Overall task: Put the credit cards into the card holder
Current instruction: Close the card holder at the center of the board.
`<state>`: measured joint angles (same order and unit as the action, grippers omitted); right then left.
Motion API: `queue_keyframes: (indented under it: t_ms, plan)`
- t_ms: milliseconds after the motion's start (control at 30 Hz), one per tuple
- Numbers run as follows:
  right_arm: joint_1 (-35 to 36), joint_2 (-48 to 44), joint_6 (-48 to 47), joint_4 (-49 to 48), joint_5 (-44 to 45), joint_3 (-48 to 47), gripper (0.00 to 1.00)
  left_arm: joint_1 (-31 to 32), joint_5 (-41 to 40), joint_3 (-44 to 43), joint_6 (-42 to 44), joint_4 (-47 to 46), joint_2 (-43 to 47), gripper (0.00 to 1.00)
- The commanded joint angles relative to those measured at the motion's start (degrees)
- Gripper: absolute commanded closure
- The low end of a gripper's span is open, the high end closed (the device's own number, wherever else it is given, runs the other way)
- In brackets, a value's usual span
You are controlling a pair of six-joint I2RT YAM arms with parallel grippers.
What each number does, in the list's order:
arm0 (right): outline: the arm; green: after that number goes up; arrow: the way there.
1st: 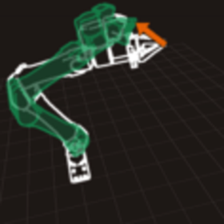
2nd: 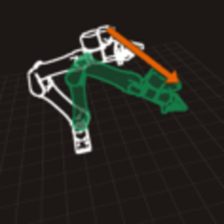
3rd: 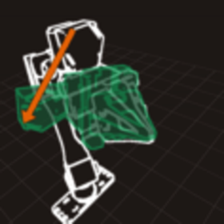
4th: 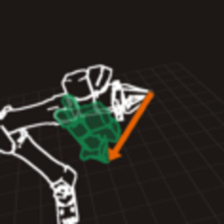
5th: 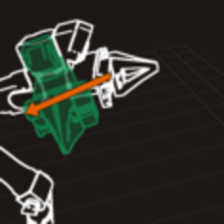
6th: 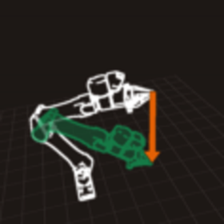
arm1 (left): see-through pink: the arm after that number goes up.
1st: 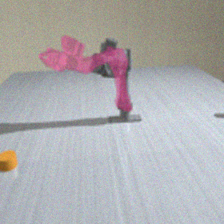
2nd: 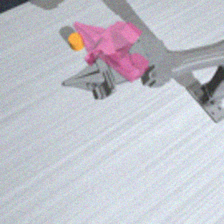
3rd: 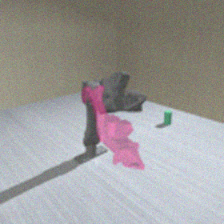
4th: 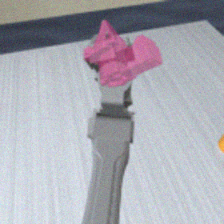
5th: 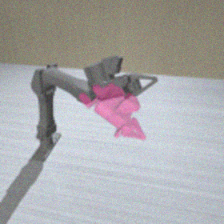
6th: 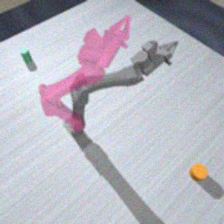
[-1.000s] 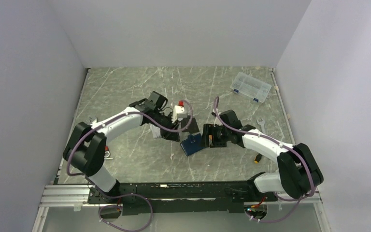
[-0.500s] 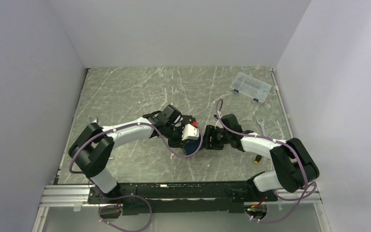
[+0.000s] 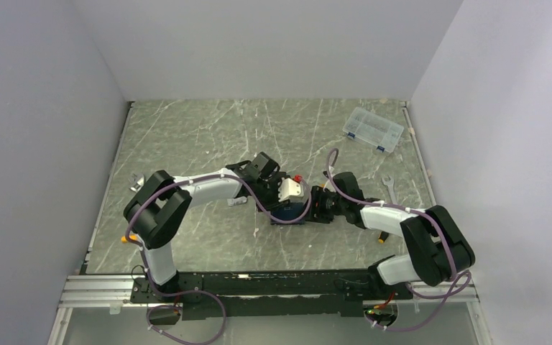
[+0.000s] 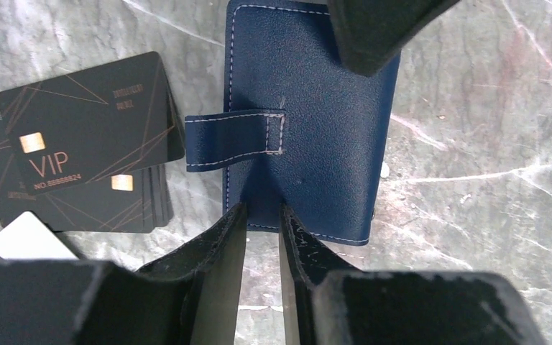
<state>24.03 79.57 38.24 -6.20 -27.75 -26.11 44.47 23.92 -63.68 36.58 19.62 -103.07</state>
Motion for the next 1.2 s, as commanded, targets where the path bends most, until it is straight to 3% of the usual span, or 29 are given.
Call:
queue_keyframes:
  t_ms: [0, 367, 433, 500, 600, 733, 1033, 1100, 1167]
  plan:
    - [-0.6, 0.4, 2.7, -6.3, -2.3, 1.9, 0.54, 0.3, -3.0, -1.7, 0.1, 1.8, -2.4, 0.72]
    - [-0.7, 8.1, 10.8, -22.2, -7.6, 6.2, 0.61, 1.1, -2.4, -2.6, -3.4, 3.9, -4.7, 0.78]
    - [-0.7, 9.7, 12.9, -25.4, -8.1, 6.7, 0.73, 1.2, -1.5, -2.0, -4.1, 3.7, -4.7, 0.79]
    - [-0.7, 10.0, 14.9, -27.5, -7.7, 6.7, 1.0, 1.2, -0.8, -1.2, -4.5, 3.1, -4.2, 0.79]
    - [-0.7, 8.0, 16.2, -26.5, -6.1, 5.7, 1.0, 1.2, 0.6, -0.5, -5.0, 3.6, -2.9, 0.76]
    - [-0.9, 1.0, 16.3, -19.2, -4.5, 3.4, 1.0, 1.0, -0.1, -1.3, -4.2, 6.3, 1.4, 0.54]
    - [-1.3, -9.1, 21.5, -3.9, -2.5, -0.9, 1.0, 1.4, -4.7, -4.3, 1.7, 12.1, 16.4, 0.41]
    - [-1.4, -10.6, 24.3, -2.4, -2.1, -1.7, 1.0, 2.7, -6.2, -2.9, 4.3, 12.0, 19.9, 0.03]
    - [-1.3, -12.0, 26.0, -1.0, -1.8, -3.2, 1.0, 4.7, -9.4, -2.4, 5.8, 12.5, 21.3, 0.01]
